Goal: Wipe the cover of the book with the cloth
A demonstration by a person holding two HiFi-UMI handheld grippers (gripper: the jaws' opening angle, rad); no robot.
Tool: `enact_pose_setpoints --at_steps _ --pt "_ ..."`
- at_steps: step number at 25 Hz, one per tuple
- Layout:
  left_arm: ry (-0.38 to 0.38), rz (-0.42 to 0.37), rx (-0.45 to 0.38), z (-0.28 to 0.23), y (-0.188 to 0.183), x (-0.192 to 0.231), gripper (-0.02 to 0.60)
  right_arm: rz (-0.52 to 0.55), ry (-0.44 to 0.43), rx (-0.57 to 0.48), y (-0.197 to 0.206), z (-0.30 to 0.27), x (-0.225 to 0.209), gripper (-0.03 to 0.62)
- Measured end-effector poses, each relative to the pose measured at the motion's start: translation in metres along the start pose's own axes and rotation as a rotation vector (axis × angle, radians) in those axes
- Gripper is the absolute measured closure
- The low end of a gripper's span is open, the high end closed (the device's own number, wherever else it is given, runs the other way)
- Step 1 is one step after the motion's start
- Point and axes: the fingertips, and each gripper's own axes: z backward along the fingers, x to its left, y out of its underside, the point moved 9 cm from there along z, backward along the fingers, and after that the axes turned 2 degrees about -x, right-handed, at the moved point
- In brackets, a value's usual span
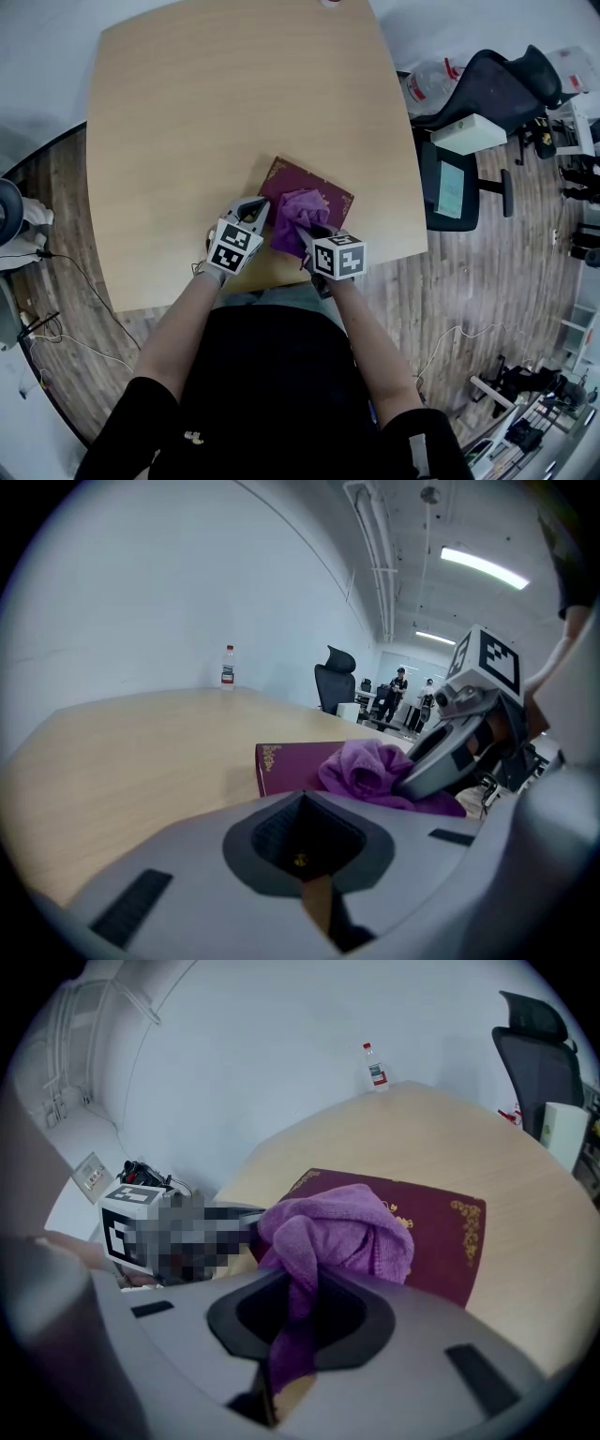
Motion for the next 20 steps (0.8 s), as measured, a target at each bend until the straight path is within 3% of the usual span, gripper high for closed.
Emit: enact_pose_setpoints --at_steps 3,7,11,17,20 --pt "0.005 0.024 -0.006 0.001 -0.002 0.002 0.563 -0.02 -0.016 0.001 0.002 0.001 0.004 0.523" --pt "0.049 0.146 0.003 0.006 0.001 0.009 0.563 -0.018 -0.028 0.011 0.003 0.001 0.004 0.523" --pt "0.009 0.214 -0.005 0.024 0.01 0.018 0.563 -0.023 -0.036 0.011 0.003 0.002 0.003 0.523" --pt "0.029 0.322 -0.01 0.03 0.021 0.024 0.563 -0.025 -0.031 0.022 0.001 0.003 0.002 0.523" --pt "0.044 0.337 -0.017 0.029 0.022 0.025 0.563 -0.025 -0.025 0.037 0.0 0.001 0.003 0.523"
